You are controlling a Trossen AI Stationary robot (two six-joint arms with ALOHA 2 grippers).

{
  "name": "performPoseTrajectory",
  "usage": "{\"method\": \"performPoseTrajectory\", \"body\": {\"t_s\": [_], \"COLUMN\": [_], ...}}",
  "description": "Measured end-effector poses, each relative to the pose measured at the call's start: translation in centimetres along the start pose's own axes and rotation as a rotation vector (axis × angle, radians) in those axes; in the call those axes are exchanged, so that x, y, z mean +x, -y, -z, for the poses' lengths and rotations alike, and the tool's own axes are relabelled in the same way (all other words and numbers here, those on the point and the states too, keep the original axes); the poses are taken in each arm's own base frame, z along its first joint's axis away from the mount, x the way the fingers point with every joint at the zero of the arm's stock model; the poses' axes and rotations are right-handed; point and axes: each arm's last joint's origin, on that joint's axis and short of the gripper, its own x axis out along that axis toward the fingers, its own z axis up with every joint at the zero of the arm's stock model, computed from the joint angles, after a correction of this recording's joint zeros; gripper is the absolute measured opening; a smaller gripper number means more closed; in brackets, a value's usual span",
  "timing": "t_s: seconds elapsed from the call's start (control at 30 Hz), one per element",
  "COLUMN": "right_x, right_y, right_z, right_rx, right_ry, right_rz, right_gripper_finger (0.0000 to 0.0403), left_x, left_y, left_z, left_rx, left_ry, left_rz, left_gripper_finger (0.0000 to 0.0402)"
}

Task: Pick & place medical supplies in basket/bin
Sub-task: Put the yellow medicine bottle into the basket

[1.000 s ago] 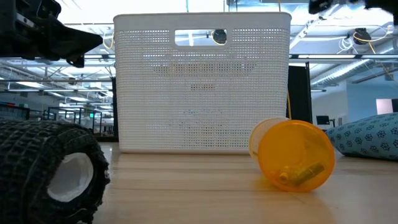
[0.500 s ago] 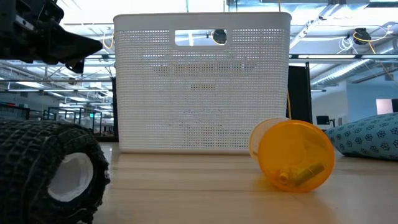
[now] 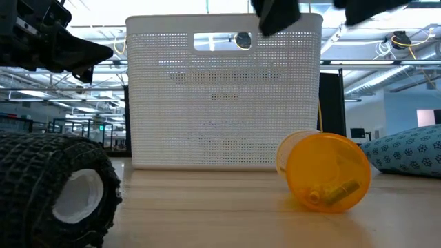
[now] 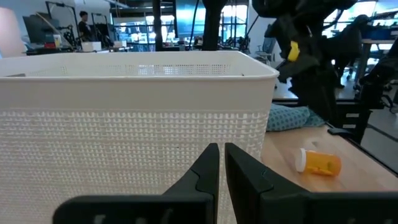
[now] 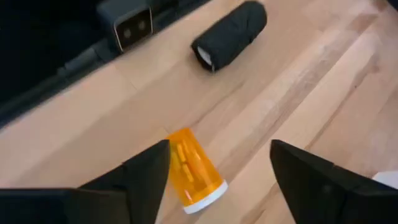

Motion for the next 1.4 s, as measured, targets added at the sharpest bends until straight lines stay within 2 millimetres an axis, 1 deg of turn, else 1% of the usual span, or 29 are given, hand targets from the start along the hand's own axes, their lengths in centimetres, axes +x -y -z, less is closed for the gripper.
{"method": "performPoseTrajectory", "body": {"t_s": [0.07,0.17,0.3,0.4,0.63,0.73,0.83,1.0,1.17,1.4], "right_x": [0.7,1.8,3.1,3.7,5.6,6.5,7.4,7.8,7.7,7.3], "right_y": [0.0,-0.3,-0.1,-0.2,-0.5,-0.4,-0.1,0.3,0.3,0.3], "right_z": [0.2,0.7,1.6,2.0,3.1,3.7,4.6,5.1,5.0,4.9], "right_rx": [-0.041,-0.071,-0.084,-0.136,-0.241,-0.283,-0.258,-0.209,-0.164,-0.111], "right_ry": [-0.011,-0.043,-0.078,-0.076,-0.119,-0.164,-0.189,-0.202,-0.187,-0.179], "right_rz": [-0.004,-0.022,-0.076,-0.105,-0.133,-0.106,-0.125,-0.134,-0.15,-0.167], "right_gripper_finger": [0.0283,0.0289,0.029,0.029,0.029,0.029,0.029,0.0289,0.0266,0.0202], "left_x": [0.0,0.0,0.0,0.0,0.0,0.0,0.0,0.0,0.0,0.0], "left_y": [0.0,0.0,0.0,0.0,0.0,0.0,0.0,0.0,0.0,0.0], "left_z": [0.0,0.0,0.1,0.2,0.2,0.2,0.2,0.2,0.2,0.3], "left_rx": [0.0,0.001,0.003,0.005,0.012,0.012,0.011,0.011,0.011,0.01], "left_ry": [-0.002,-0.003,-0.009,-0.017,-0.023,-0.023,-0.023,-0.023,-0.024,-0.028], "left_rz": [0.0,0.0,0.0,0.0,0.0,0.0,0.0,0.0,0.001,0.002], "left_gripper_finger": [0.0031,0.0031,0.0031,0.0031,0.0031,0.0031,0.0031,0.0031,0.0031,0.0031]}}
